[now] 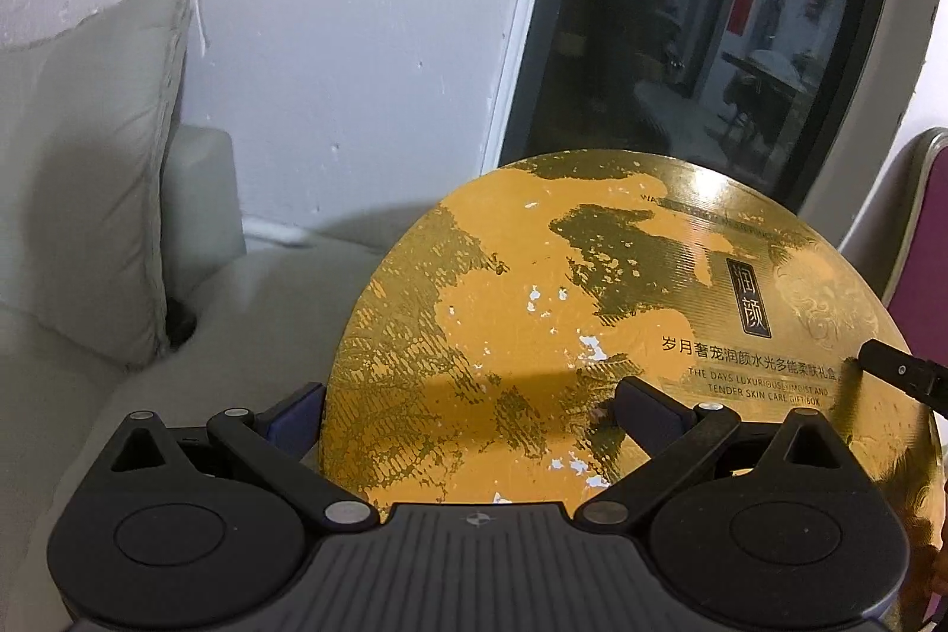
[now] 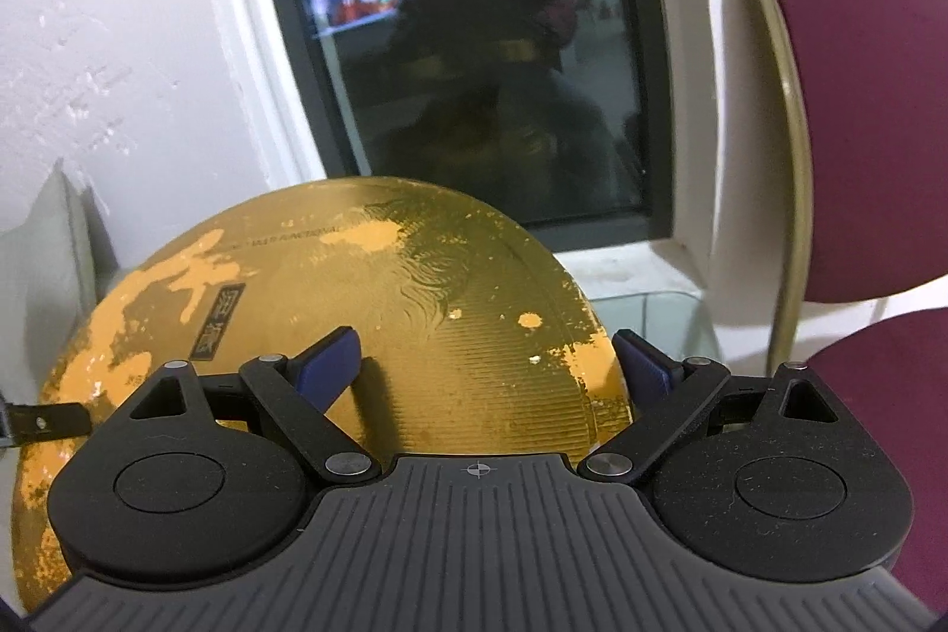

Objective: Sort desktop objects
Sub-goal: 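Lower the gold lid with the right tool onto the box rim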

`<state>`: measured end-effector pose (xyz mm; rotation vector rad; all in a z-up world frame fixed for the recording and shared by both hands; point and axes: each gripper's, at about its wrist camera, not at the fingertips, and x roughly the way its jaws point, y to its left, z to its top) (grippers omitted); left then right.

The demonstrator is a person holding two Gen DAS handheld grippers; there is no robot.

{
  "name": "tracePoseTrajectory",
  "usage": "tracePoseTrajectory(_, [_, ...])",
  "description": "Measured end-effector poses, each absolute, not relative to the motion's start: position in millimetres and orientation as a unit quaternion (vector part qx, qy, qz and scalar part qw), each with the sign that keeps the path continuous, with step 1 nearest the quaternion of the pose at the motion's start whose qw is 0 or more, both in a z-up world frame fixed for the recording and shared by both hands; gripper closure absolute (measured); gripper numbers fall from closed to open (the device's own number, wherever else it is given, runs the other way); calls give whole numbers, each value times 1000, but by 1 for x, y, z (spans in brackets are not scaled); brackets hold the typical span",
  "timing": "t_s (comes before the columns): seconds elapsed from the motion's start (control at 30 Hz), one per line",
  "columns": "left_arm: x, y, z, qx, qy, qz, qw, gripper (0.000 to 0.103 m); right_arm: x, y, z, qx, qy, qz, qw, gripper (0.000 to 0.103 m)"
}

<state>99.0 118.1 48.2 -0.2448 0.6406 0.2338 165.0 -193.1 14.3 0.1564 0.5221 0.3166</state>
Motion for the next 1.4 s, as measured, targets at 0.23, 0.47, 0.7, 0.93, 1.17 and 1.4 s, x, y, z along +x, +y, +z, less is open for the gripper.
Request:
tracePoseTrajectory(0.23, [121,126,30,-111,327,111,932,2,190,-180,-1,81,277,148,946,8])
tracePoseTrajectory(0.47, [135,132,-2,-119,351,113,922,2,204,-173,-27,76,304,139,939,8])
tracePoseTrajectory(0.7, [145,131,-21,-121,350,117,922,2,218,-170,-47,75,312,142,936,8])
tracePoseTrajectory(0.93, [156,128,-34,-109,350,118,923,2,229,-170,-64,84,314,138,935,8])
tracePoseTrajectory(1.17, [165,130,-42,-107,361,116,919,2,235,-169,-75,90,328,132,931,8])
tracePoseTrajectory(1.4, [166,133,-48,-110,361,115,919,2,242,-167,-80,89,343,127,926,8])
